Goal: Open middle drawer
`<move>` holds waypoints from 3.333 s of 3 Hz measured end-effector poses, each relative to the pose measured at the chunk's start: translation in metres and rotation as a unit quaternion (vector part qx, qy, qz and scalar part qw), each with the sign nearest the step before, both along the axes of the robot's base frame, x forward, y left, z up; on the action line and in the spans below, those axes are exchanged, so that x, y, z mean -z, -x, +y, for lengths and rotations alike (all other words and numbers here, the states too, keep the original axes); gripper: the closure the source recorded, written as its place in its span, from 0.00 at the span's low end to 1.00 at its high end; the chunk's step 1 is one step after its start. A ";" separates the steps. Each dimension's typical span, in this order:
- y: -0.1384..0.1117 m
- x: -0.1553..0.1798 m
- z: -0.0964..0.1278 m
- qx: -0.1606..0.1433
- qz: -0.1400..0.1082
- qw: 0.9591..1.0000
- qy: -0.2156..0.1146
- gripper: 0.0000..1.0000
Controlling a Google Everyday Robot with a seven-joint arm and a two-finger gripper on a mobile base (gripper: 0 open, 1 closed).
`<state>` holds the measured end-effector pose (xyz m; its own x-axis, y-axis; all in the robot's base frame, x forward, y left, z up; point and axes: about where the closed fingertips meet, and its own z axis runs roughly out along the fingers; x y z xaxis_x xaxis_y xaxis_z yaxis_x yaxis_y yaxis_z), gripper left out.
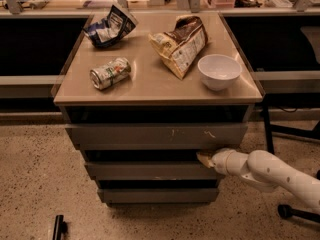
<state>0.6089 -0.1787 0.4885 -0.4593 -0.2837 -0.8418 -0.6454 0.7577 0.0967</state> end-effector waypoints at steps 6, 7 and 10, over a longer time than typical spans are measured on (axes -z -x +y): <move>-0.012 0.033 0.001 0.052 0.009 0.998 0.027 1.00; -0.003 0.043 0.003 0.044 0.021 0.998 0.037 1.00; 0.005 0.058 -0.058 0.023 0.018 0.997 0.071 1.00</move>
Offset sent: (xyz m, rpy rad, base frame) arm -0.0058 -0.0133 -0.0304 -0.0285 0.0237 -0.1359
